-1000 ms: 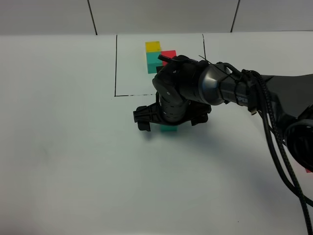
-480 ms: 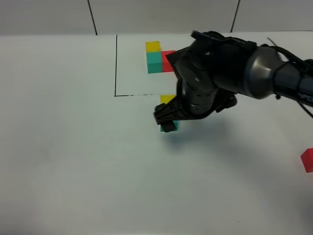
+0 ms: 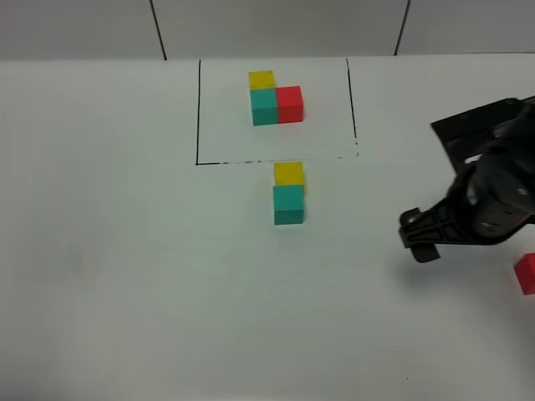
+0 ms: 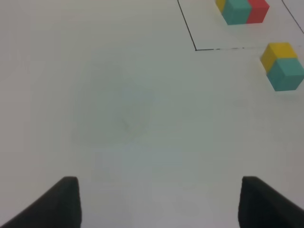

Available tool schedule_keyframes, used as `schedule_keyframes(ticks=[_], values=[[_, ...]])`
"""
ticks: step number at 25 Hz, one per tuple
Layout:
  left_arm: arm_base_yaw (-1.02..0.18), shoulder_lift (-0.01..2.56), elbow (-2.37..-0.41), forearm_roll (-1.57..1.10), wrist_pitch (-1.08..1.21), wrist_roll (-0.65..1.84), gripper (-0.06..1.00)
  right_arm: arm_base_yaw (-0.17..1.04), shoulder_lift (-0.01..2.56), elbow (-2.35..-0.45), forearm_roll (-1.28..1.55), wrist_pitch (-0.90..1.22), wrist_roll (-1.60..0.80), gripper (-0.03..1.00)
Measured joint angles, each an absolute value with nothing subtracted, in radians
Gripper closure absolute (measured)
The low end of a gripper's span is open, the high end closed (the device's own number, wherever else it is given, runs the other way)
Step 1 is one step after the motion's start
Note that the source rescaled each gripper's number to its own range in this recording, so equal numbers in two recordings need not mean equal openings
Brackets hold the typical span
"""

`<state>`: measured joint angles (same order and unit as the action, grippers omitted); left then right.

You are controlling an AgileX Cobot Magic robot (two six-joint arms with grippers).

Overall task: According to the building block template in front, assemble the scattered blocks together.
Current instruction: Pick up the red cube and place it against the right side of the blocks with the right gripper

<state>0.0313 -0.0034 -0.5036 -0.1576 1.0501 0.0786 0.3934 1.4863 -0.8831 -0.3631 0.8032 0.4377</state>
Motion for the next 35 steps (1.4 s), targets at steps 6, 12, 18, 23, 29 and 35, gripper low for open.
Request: schedule_keyframes(ticks=[6,12,18,23,29,35], values=[[0.031,-0.003,-0.504,-0.158,1.05,0.079,0.34,0.154,1.417,-0.813,-0.285,0.825,0.255,-0.03],[0.031,-0.003,-0.504,-0.158,1.05,0.079,0.34,-0.058,1.419,-0.766,-0.105,0.74,-0.043,-0.03],[0.031,-0.003,-0.504,-0.158,1.05,0.079,0.34,-0.136,1.421,-0.693,-0.096,0.672,-0.169,-0.03],[0.031,-0.003,-0.504,-0.158,1.05,0.079,0.34,-0.141,1.455,-0.666,-0.09,0.598,-0.184,-0.03],[0.031,-0.003,-0.504,-0.158,1.05,0.079,0.35,-0.153,1.537,-0.664,-0.09,0.564,-0.185,-0.03],[0.031,-0.003,-0.504,-0.158,1.05,0.079,0.35,-0.192,1.596,-0.664,-0.09,0.509,-0.187,-0.03]])
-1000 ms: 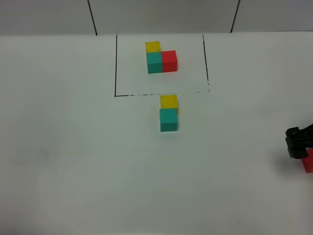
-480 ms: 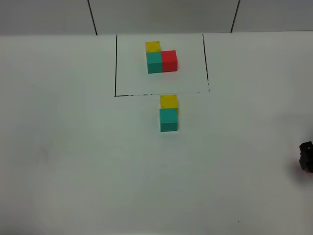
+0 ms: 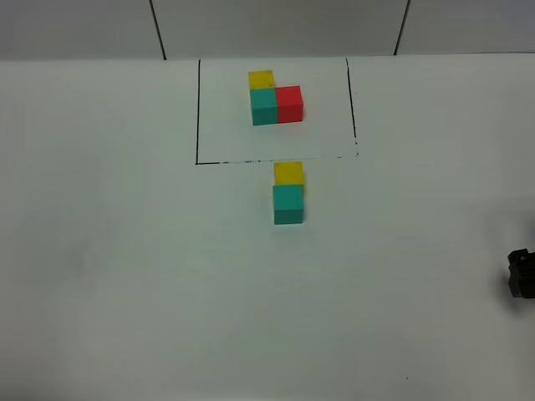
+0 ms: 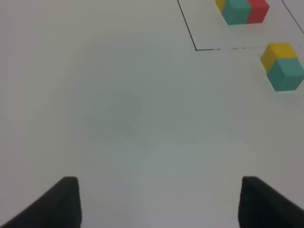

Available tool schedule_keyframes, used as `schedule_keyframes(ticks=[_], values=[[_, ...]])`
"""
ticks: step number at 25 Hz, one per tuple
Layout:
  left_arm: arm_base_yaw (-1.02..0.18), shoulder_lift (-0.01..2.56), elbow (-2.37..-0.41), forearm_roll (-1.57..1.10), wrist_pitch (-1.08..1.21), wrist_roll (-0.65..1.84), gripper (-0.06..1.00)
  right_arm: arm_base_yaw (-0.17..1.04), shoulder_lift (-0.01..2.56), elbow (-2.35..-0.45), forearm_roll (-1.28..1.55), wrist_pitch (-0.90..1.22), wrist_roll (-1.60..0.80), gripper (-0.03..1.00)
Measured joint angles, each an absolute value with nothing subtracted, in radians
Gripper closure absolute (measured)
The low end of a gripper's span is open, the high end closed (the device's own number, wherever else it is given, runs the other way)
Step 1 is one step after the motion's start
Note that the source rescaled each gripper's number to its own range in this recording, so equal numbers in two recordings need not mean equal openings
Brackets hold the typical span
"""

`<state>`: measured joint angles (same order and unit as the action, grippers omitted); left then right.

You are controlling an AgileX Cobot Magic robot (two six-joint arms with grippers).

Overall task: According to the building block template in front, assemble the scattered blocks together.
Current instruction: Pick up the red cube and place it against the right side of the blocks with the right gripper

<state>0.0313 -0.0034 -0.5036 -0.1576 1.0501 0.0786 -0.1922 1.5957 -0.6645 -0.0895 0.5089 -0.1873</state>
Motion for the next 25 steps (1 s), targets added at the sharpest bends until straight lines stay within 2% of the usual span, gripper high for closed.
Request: schedule_keyframes(ticks=[11,14,19,25], values=[[0.031,-0.003,-0.504,-0.158,1.05,0.079,0.34,-0.223,1.642,-0.664,-0.061,0.455,-0.235,-0.02],[0.031,-0.003,-0.504,-0.158,1.05,0.079,0.34,-0.223,1.649,-0.664,-0.06,0.453,-0.236,0.05],[0.031,-0.003,-0.504,-0.158,1.05,0.079,0.34,-0.223,1.689,-0.664,-0.059,0.448,-0.237,0.23],[0.031,-0.003,-0.504,-0.158,1.05,0.079,0.34,-0.223,1.711,-0.662,-0.047,0.423,-0.237,0.33]])
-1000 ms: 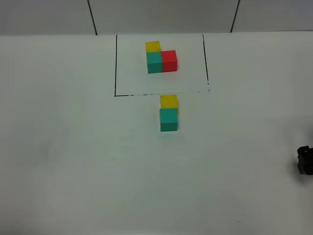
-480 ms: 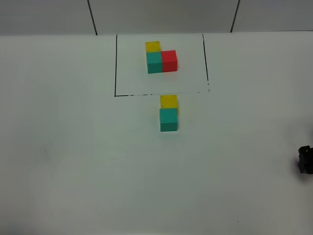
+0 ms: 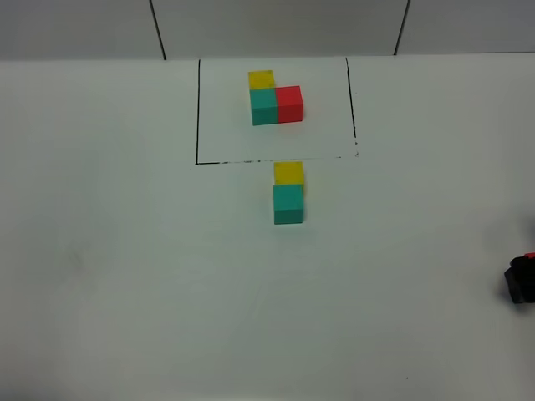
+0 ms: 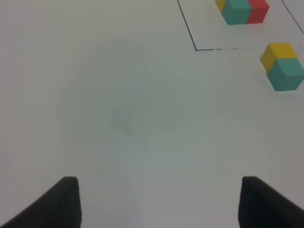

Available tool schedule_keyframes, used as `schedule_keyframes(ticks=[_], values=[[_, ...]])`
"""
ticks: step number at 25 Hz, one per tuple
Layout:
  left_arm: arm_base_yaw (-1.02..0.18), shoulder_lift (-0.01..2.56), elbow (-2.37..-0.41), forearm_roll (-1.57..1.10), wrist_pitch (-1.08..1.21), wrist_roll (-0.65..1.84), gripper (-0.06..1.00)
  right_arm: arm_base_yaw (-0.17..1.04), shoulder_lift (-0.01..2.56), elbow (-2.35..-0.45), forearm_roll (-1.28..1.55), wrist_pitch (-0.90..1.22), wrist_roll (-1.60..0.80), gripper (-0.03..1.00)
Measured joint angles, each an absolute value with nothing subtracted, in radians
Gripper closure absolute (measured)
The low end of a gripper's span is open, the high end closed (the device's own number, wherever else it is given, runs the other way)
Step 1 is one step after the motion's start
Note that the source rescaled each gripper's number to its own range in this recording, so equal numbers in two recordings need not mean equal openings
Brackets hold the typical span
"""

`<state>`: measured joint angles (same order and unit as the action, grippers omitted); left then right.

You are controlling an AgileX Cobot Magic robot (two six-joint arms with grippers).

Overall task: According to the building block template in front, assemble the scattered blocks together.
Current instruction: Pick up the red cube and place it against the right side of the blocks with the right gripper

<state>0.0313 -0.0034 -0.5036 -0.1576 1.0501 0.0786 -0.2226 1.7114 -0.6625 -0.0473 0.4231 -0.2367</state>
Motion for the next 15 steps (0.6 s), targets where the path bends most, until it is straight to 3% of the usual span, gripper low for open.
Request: schedule_keyframes(ticks=[7,12,15], values=[[0.031,-0.003,-0.504,-0.158,1.05,0.079,0.35,-0.223,1.711,-0.662,-0.046,0.409,-0.237,0.59],[0.031,-0.003,-0.504,-0.158,1.05,0.079,0.35,-0.223,1.711,-0.662,-0.046,0.405,-0.237,0.96],[0.031,-0.003,-0.504,-0.158,1.05,0.079,0.35,-0.223,1.711,-0.662,-0.046,0.405,-0.237,0.95]])
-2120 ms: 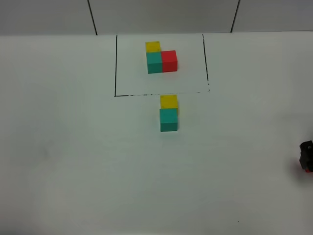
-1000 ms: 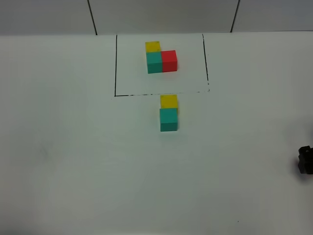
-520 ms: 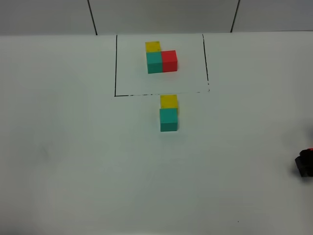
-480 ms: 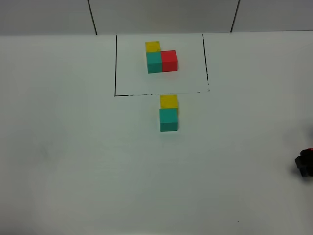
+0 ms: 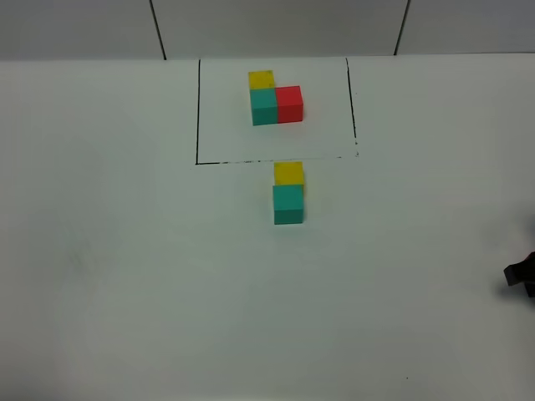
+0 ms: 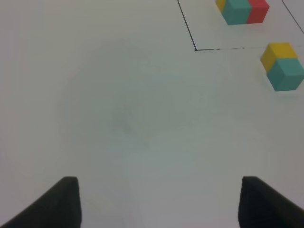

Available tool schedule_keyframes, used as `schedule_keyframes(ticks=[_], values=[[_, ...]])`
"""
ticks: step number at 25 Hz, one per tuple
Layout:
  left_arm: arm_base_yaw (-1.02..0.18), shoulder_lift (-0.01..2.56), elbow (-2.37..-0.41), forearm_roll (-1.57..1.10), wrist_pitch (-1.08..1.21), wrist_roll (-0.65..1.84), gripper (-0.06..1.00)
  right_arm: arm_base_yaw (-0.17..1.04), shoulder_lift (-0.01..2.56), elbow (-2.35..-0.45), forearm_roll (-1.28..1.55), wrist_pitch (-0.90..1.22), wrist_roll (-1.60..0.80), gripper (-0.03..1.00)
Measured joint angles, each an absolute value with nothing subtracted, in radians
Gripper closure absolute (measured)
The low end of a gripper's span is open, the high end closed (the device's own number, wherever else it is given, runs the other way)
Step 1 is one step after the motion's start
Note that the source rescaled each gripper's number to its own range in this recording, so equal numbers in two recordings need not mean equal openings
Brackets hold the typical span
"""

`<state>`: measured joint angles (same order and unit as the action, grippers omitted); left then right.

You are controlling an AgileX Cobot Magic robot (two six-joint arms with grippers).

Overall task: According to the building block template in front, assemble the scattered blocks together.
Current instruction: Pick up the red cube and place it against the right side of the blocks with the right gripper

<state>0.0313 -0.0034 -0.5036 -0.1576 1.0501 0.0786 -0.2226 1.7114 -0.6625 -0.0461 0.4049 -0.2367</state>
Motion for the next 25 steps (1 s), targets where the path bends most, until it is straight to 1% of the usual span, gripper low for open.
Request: schedule_keyframes(ticks=[7,10,14,18,21,25], values=[[0.031,-0.003,-0.504,-0.158,1.05,0.079,0.35,-0.221,1.703,-0.669,-0.058,0.41,-0.263,0.95],[0.031,-0.003,-0.504,-0.158,1.05,0.079,0.34,-0.191,1.663,-0.686,-0.068,0.406,-0.343,0.95],[0.031,-0.003,-0.504,-0.158,1.05,0.079,0.34,-0.065,1.634,-0.715,-0.104,0.398,-0.584,0.95],[0.031,-0.003,-0.504,-0.158,1.05,0.079,0.34,0.069,1.659,-0.81,-0.109,0.524,-0.784,0.95],[0.031,-0.003,-0.504,-0.158,1.05,0.079,0.34,0.175,1.71,-0.922,-0.121,0.637,-0.849,0.95],[0.031,-0.003,-0.504,-0.158,1.05,0.079,0.34,0.282,1.804,-1.078,-0.165,0.764,-0.871,0.95]])
